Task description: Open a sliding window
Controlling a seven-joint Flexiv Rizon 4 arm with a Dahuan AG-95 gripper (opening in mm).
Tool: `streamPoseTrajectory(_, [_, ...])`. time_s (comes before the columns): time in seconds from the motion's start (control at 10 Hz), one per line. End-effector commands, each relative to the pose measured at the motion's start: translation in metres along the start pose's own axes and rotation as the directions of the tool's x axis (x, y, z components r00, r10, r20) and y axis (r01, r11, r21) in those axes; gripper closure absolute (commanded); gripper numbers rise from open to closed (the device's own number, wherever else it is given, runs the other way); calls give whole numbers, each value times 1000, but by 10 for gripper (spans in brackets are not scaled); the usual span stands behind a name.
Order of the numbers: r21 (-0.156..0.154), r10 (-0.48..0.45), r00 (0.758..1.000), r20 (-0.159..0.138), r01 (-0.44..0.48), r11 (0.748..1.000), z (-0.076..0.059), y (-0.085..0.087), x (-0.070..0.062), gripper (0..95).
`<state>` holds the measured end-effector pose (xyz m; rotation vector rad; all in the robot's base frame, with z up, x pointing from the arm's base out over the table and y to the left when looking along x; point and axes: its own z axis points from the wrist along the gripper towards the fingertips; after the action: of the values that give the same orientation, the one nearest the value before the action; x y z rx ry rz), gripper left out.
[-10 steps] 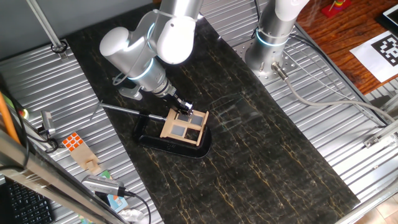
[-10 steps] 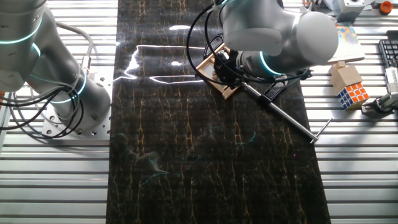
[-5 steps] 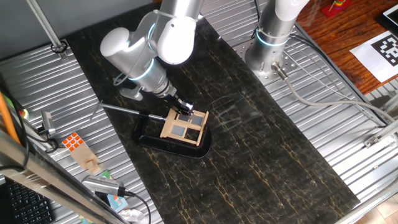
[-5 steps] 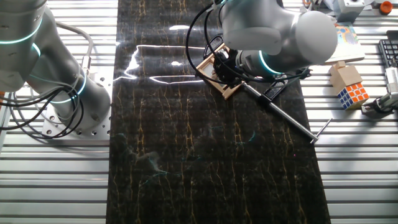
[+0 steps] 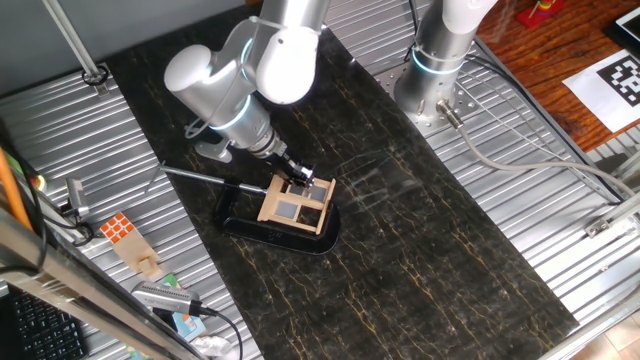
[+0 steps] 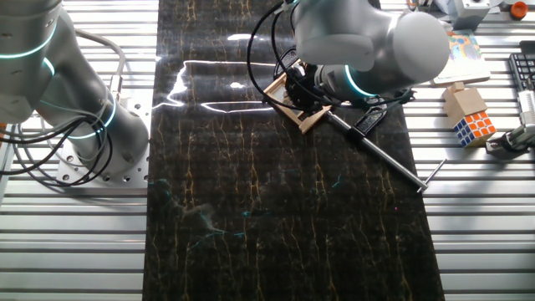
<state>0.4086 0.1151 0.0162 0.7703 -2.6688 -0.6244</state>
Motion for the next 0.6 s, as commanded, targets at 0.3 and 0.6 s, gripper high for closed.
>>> streamPoseTrajectory(0.3, [-7, 5, 1000, 3, -5, 1000, 2, 7, -1, 950])
streamPoseTrajectory(0.6, [-13, 15, 1000, 15, -15, 1000, 10, 16, -1, 950])
